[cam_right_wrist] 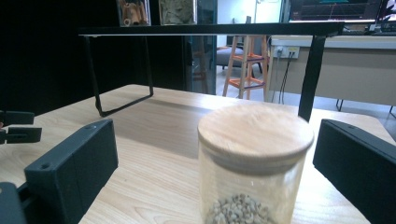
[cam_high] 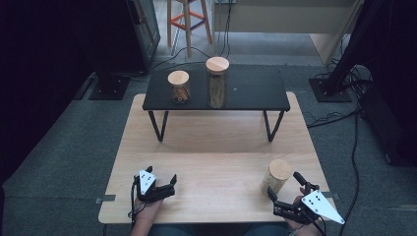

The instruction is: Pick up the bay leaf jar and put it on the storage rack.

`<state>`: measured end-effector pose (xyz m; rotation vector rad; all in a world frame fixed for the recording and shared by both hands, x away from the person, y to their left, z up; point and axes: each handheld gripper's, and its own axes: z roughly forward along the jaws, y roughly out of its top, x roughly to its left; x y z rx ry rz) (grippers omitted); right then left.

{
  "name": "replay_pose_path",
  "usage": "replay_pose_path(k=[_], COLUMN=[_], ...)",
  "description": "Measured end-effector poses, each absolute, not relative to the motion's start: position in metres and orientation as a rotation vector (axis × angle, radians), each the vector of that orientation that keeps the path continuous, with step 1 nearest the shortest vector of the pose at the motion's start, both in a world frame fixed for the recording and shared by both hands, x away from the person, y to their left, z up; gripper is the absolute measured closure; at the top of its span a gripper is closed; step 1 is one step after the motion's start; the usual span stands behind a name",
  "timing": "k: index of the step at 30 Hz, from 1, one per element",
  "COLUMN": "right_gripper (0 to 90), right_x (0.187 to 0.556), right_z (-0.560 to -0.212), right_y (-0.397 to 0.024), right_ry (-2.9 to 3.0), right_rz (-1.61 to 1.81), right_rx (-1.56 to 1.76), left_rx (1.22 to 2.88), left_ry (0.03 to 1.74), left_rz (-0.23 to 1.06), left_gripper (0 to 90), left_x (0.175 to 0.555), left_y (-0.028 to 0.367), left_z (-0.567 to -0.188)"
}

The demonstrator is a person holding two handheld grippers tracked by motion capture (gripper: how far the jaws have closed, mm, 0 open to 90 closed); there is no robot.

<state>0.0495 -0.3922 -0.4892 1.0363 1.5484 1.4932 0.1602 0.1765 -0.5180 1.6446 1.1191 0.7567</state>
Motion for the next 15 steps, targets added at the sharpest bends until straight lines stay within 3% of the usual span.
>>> replay_pose_path(k=[15], right_gripper=[0.0], right_x=[0.053], right_z=[-0.524], right_y=[-0.394], right_ry=[1.551], right_rz=[1.432], right_rx=[1.132], left_rx=[1.645], left_ry=[1.117], left_rz=[0.75], left_gripper=[0.0], left_x=[0.161], left_y=[0.178], left_z=[-0.518])
